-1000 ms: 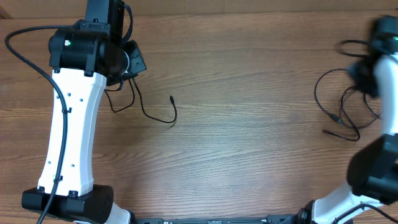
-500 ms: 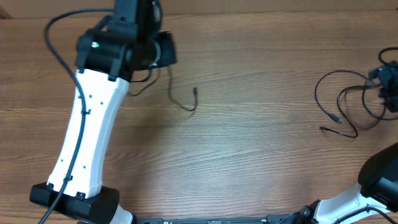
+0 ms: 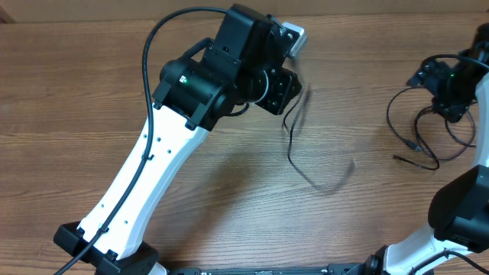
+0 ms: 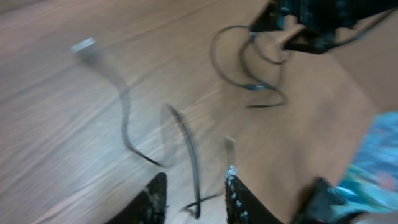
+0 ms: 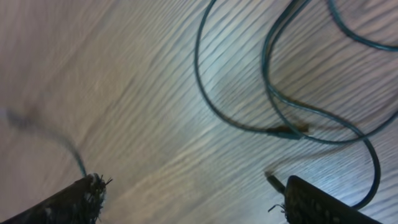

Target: Untangle cables

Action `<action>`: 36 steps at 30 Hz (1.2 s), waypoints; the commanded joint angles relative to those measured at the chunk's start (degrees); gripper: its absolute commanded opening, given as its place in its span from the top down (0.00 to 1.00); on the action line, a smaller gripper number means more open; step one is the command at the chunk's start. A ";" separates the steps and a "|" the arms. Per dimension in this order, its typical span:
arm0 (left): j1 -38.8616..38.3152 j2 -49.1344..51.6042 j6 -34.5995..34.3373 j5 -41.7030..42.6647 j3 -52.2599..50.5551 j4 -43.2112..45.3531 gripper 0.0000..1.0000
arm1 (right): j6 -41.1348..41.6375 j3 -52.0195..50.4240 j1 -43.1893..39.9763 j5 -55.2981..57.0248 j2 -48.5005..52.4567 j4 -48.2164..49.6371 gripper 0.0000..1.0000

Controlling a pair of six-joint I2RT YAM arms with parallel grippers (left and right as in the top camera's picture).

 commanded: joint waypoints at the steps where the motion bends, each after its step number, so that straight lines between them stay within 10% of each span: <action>1: 2.01 0.59 -0.39 -9.70 0.00 -1.53 0.66 | -5.62 0.55 3.34 -0.35 -0.42 -1.99 0.06; 28: 17.07 0.61 -10.84 -18.62 0.00 -14.78 0.58 | 2.80 -21.81 23.52 2.69 -0.42 -10.38 0.01; 36: 17.07 0.61 -10.86 -18.60 0.00 -14.53 0.58 | 3.41 -28.04 23.56 0.24 -0.42 -6.29 0.17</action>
